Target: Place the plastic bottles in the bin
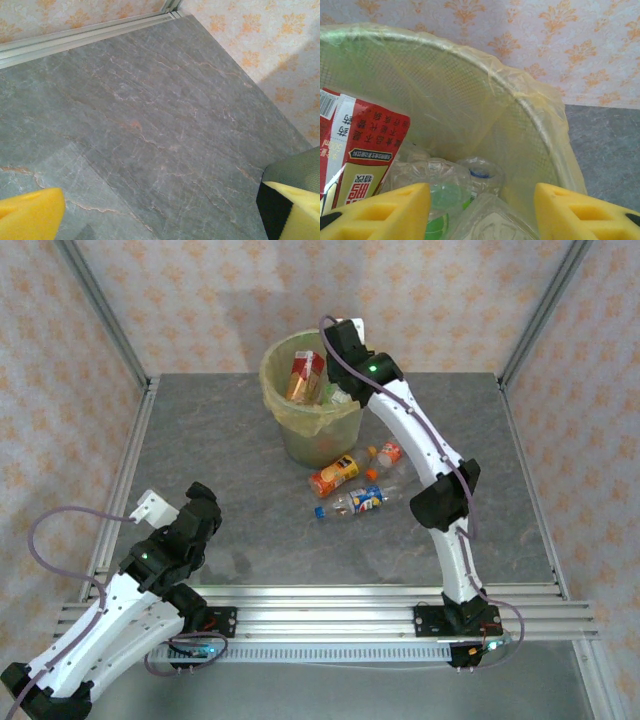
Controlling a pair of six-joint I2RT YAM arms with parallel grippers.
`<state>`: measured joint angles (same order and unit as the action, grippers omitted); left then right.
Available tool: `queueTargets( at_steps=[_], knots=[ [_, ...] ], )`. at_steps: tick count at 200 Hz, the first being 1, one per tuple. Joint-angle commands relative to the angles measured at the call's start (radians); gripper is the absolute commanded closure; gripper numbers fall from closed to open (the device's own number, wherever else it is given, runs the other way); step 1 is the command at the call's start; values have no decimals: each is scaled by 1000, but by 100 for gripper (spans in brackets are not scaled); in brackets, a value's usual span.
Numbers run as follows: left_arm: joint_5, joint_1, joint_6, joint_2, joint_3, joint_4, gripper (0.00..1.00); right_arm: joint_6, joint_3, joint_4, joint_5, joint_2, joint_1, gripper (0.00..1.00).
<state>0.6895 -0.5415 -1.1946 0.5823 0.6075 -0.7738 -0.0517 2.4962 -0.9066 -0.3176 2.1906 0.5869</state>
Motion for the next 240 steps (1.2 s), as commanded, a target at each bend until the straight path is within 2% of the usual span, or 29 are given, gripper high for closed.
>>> queueTargets(
  at_steps=[1,40,78,114,148,176,201,215,240],
  knots=[
    [50,-1,13,-7,26,-33,0,-42,6,-8,84,1,-4,43],
    [48,0,15,-6,24,-25,0,-50,109,-43,163,45,-4,46],
    [18,0,103,31,51,16,0,-10,273,-91,144,48,-4,28],
    [-26,-1,225,85,90,73,0,11,273,-86,117,-46,-4,18],
    [-152,-1,398,130,127,179,0,8,241,-139,32,-142,-4,10],
    [-263,-2,508,176,160,245,0,-38,84,-162,-48,-271,-4,4],
    [-373,-3,579,215,163,319,0,-90,-200,-91,-91,-447,-3,0],
    [-423,-6,603,246,169,344,0,-127,-361,-52,-122,-551,-4,1],
    [-455,-39,633,303,187,365,0,-223,-621,-16,-153,-725,-4,1]
  ],
)
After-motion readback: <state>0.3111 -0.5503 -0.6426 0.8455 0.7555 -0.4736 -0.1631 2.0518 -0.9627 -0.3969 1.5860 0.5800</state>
